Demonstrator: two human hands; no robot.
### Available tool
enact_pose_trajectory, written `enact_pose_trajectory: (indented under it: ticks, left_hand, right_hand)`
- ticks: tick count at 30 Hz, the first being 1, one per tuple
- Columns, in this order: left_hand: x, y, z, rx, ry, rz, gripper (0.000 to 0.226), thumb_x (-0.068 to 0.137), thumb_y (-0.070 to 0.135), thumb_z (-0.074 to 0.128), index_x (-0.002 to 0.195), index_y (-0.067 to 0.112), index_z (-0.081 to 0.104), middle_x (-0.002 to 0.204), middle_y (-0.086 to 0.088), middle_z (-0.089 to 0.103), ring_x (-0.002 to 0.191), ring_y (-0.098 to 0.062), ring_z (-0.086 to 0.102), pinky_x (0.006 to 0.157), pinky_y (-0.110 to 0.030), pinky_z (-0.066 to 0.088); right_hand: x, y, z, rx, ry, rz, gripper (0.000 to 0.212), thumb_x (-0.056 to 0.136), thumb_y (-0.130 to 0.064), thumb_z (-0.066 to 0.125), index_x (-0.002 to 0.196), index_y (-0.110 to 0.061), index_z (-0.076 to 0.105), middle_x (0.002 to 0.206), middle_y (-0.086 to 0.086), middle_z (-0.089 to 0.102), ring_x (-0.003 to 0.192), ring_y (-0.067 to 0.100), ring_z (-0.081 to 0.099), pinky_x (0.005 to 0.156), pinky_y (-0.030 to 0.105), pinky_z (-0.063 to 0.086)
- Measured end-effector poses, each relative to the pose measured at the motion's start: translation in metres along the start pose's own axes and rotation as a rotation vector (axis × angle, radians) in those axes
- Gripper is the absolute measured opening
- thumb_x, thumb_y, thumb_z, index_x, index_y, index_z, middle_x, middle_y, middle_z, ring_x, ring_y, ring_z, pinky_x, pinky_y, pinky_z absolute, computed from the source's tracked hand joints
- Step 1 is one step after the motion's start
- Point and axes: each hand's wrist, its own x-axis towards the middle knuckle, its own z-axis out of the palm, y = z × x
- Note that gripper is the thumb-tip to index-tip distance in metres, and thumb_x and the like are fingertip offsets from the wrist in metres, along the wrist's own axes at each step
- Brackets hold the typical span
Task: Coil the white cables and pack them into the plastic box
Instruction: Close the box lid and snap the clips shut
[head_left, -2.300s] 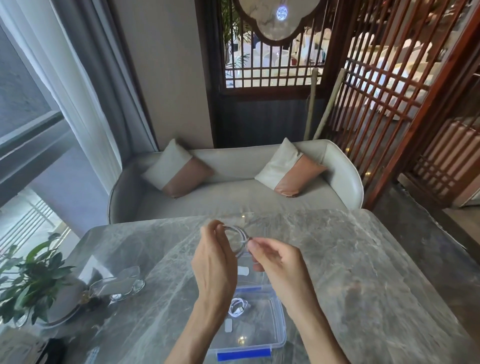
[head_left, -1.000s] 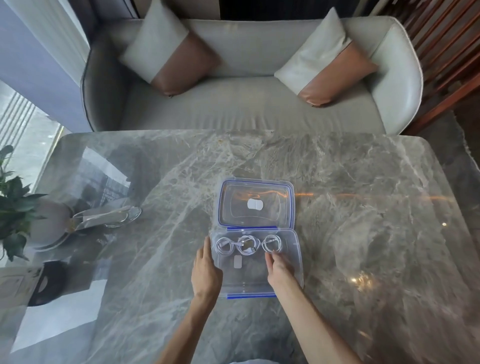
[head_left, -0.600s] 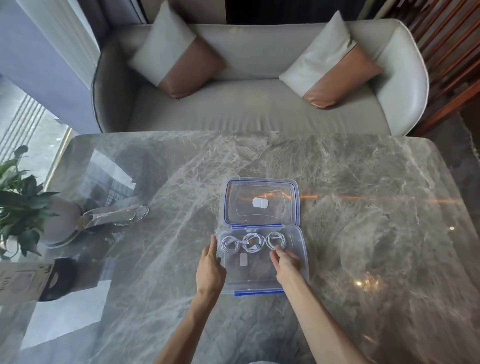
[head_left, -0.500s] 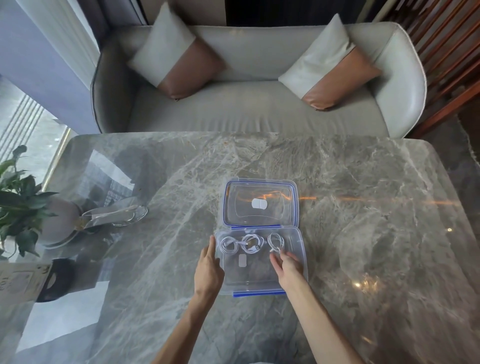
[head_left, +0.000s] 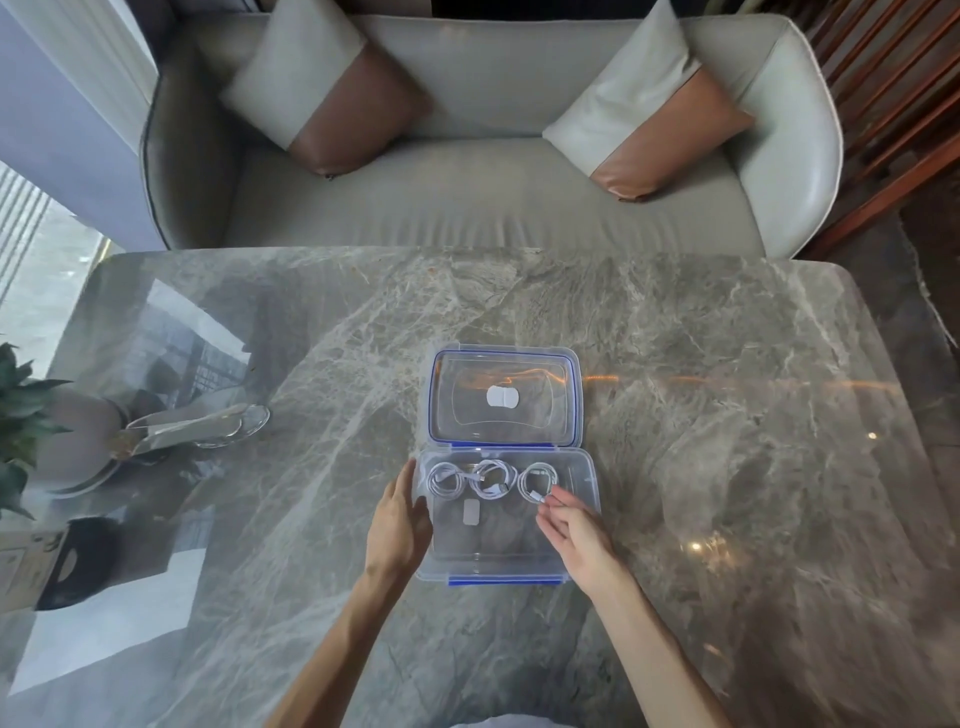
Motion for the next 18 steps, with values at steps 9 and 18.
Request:
enact_pose_trajectory:
  ticks: [9,18]
  left_hand:
    - [0.054,0.035,-0.006,0.084,0.163,-0.004,0.043,0.098,0.013,0.046,0.139,0.000,0.046,0.131,-0.023,0.058,0.116,-0.041,0.051,0.100,-0.047,0.037]
    - [0.132,0.064,0.008,-0.014,-0.002,-0.178,0.045,0.097,0.015,0.045,0.138,-0.004,0.042,0.132,-0.032,0.051,0.122,-0.046,0.046,0.106,-0.052,0.035]
  right_hand:
    - [0.001,-0.073,-0.007,-0.228,0.140,-0.409,0.023,0.094,0.005,0.054,0.105,-0.009,0.070,0.082,0.003,0.069,0.056,0.008,0.060,0.048,0.011,0.051]
    - [0.087,-0.122,0.024,-0.665,0.275,-0.431,0.045,0.094,-0.008,0.053,0.138,0.000,0.050,0.135,0.019,0.059,0.122,0.033,0.058,0.107,0.045,0.045]
